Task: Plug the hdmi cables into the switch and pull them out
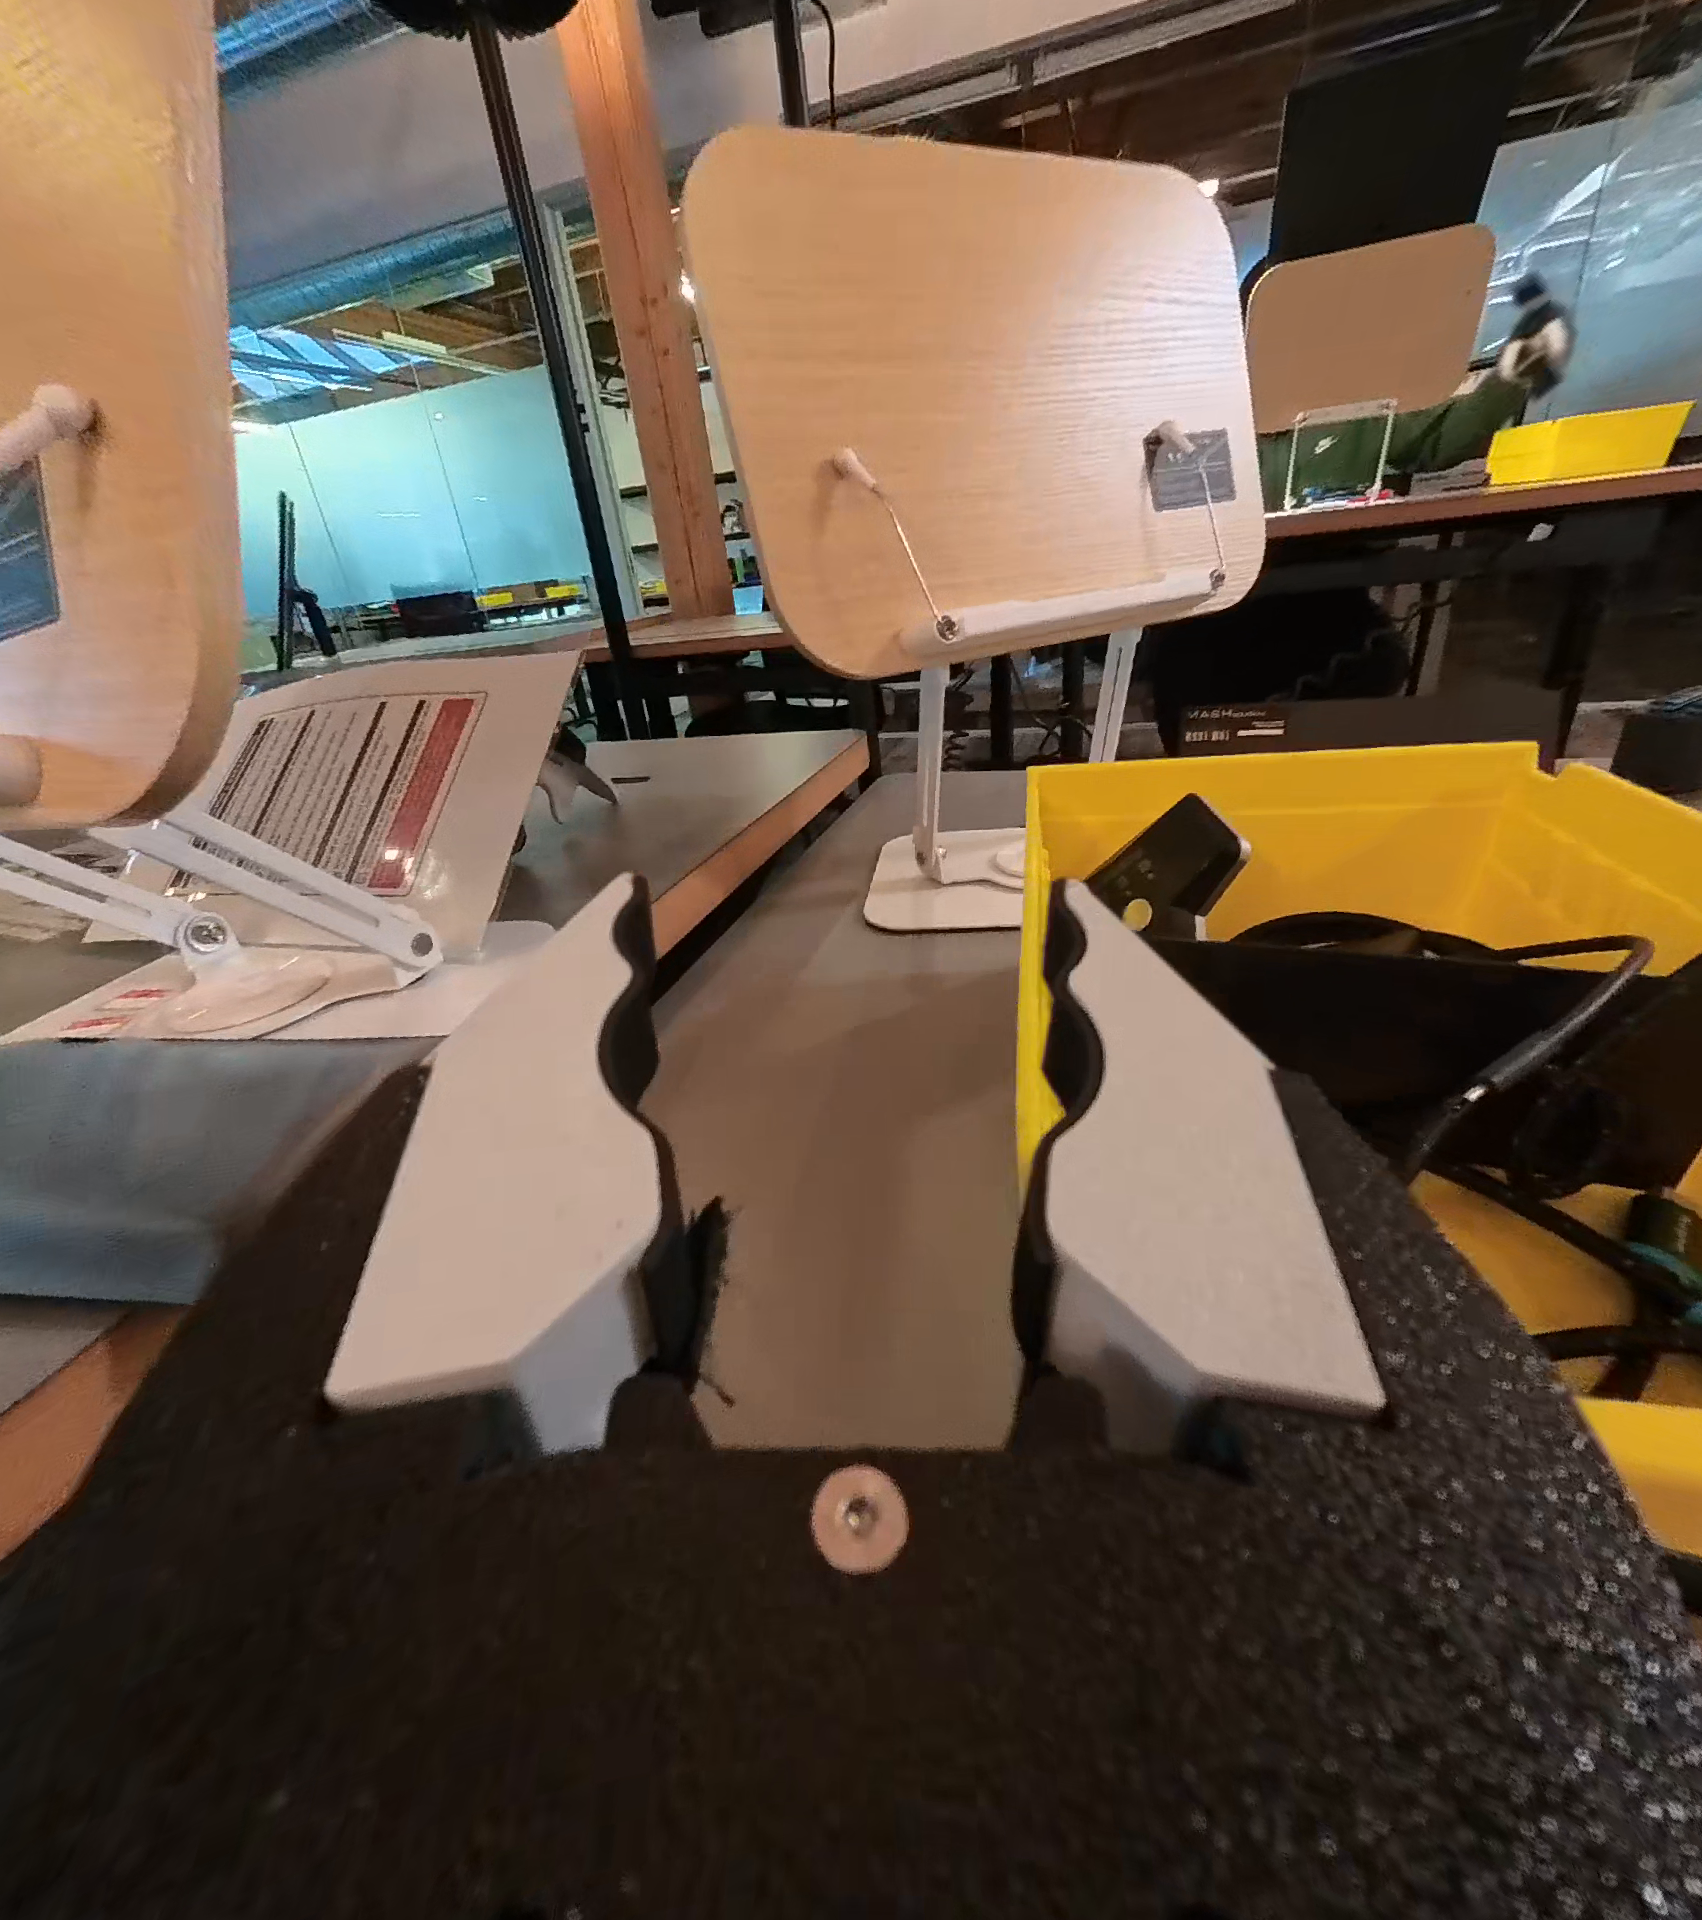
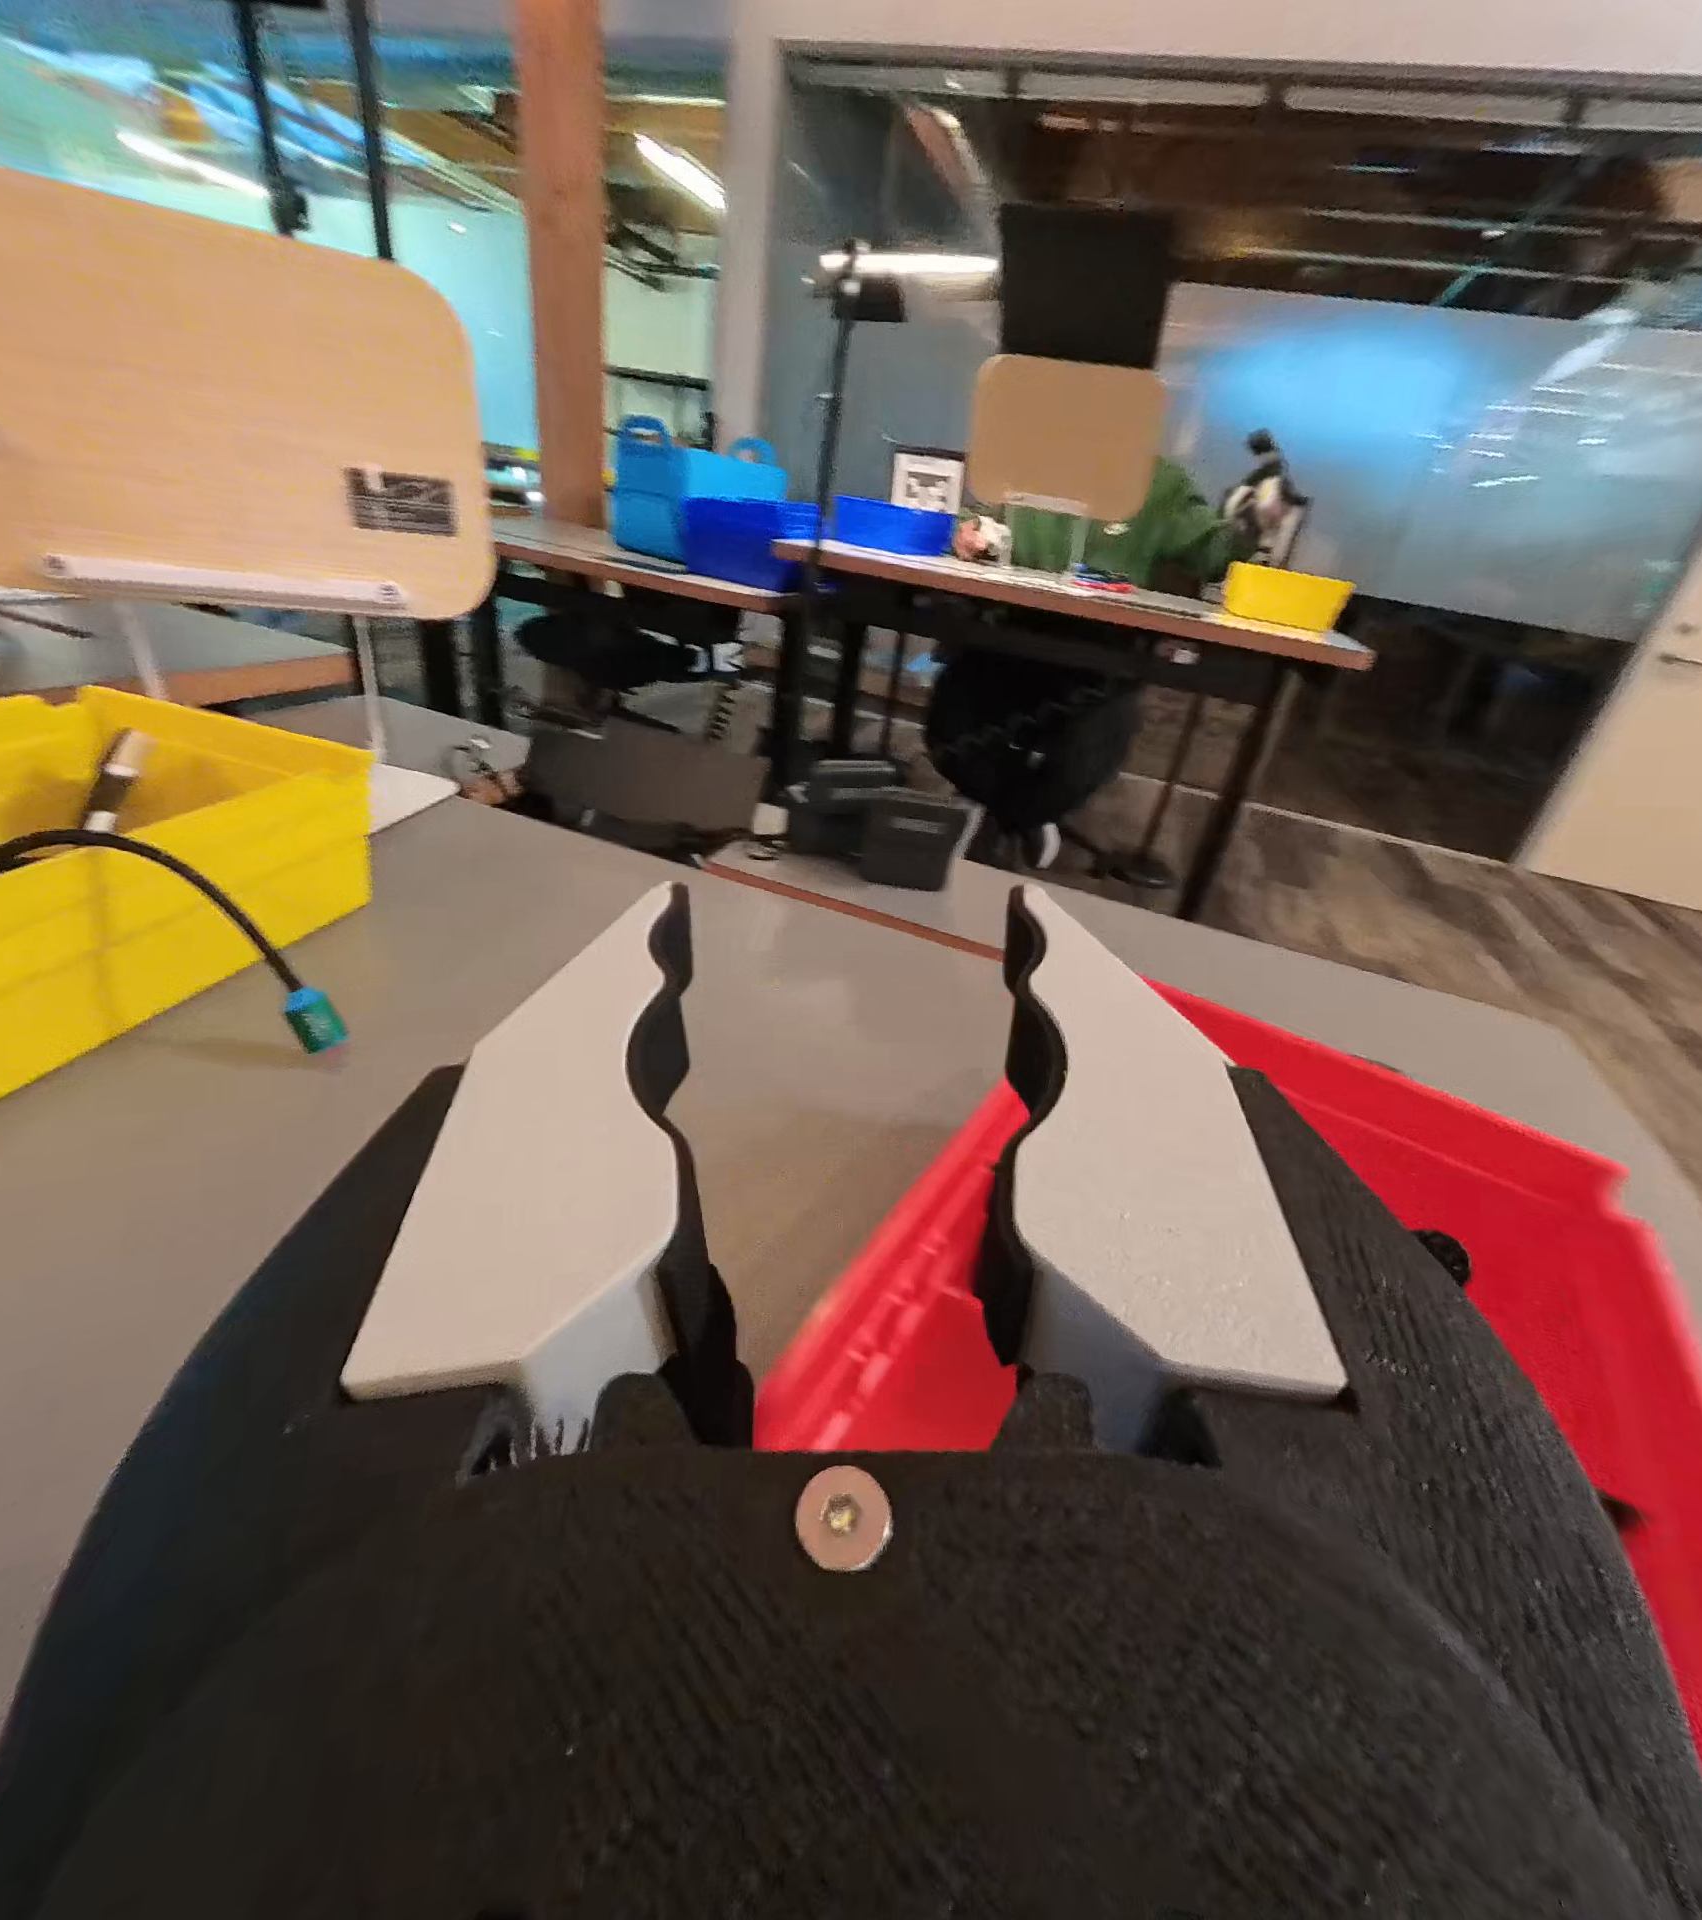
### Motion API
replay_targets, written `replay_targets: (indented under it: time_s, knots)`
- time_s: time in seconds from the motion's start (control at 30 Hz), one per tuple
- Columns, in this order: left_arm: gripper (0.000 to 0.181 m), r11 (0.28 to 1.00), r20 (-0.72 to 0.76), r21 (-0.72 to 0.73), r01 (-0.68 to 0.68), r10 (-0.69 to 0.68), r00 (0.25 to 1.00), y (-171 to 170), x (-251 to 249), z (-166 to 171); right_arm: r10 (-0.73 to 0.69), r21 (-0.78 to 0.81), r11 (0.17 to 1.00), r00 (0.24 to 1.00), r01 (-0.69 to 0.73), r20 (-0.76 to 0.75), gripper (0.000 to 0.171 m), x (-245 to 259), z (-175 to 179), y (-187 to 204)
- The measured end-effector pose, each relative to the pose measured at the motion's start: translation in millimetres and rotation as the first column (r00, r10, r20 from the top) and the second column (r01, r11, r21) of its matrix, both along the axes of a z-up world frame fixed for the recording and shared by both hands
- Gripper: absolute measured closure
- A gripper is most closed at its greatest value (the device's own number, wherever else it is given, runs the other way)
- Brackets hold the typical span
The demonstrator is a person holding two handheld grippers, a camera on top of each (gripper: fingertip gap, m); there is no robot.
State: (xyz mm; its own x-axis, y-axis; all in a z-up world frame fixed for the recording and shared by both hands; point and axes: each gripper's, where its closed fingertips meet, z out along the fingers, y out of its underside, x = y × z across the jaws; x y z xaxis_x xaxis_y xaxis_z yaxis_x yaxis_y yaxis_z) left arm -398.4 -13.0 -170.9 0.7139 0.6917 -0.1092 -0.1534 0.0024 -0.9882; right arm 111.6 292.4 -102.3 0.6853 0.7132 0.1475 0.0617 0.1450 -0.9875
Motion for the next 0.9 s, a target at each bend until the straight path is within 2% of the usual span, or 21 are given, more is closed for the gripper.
replay_targets:
  time_s: [0.17,0.27,0.43,0.53,0.6,0.67,0.73,0.87,0.9]
  knots:
    - [0.108,0.997,0.007,0.041,0.066,-0.067,0.998,12,17,8,0.114,-0.023,0.993,0.992,-0.115,-0.050,0.109,-71,-44,1]
    - [0.108,0.981,0.033,0.087,0.176,-0.179,0.983,33,44,12,0.092,0.042,0.995,0.996,-0.092,0.001,0.108,-105,-65,15]
    - [0.120,0.982,0.004,-0.004,0.191,-0.191,0.982,54,55,25,0.091,0.164,0.981,0.993,-0.102,0.075,0.108,-154,-70,23]
    - [0.125,0.963,0.024,-0.028,0.268,-0.268,0.963,73,55,37,0.142,0.140,0.979,0.988,-0.151,0.067,0.108,-175,-88,24]
    - [0.123,0.946,0.066,-0.093,0.311,-0.305,0.950,92,50,37,0.193,0.092,0.976,0.978,-0.200,0.078,0.108,-182,-96,20]
    - [0.123,0.927,0.132,-0.188,0.325,-0.304,0.943,113,38,28,0.184,0.107,0.976,0.981,-0.189,0.059,0.108,-177,-90,20]
    - [0.122,0.880,0.212,-0.304,0.365,-0.311,0.926,141,27,10,0.180,0.116,0.977,0.984,-0.180,0.016,0.108,-172,-84,18]
    - [0.118,0.700,0.420,-0.522,0.487,-0.285,0.861,191,12,-41,0.186,0.090,0.978,0.982,-0.187,0.020,0.108,-172,-89,18]
    - [0.117,0.677,0.439,-0.550,0.489,-0.264,0.859,199,7,-49,0.184,0.086,0.979,0.983,-0.186,0.031,0.108,-173,-91,18]
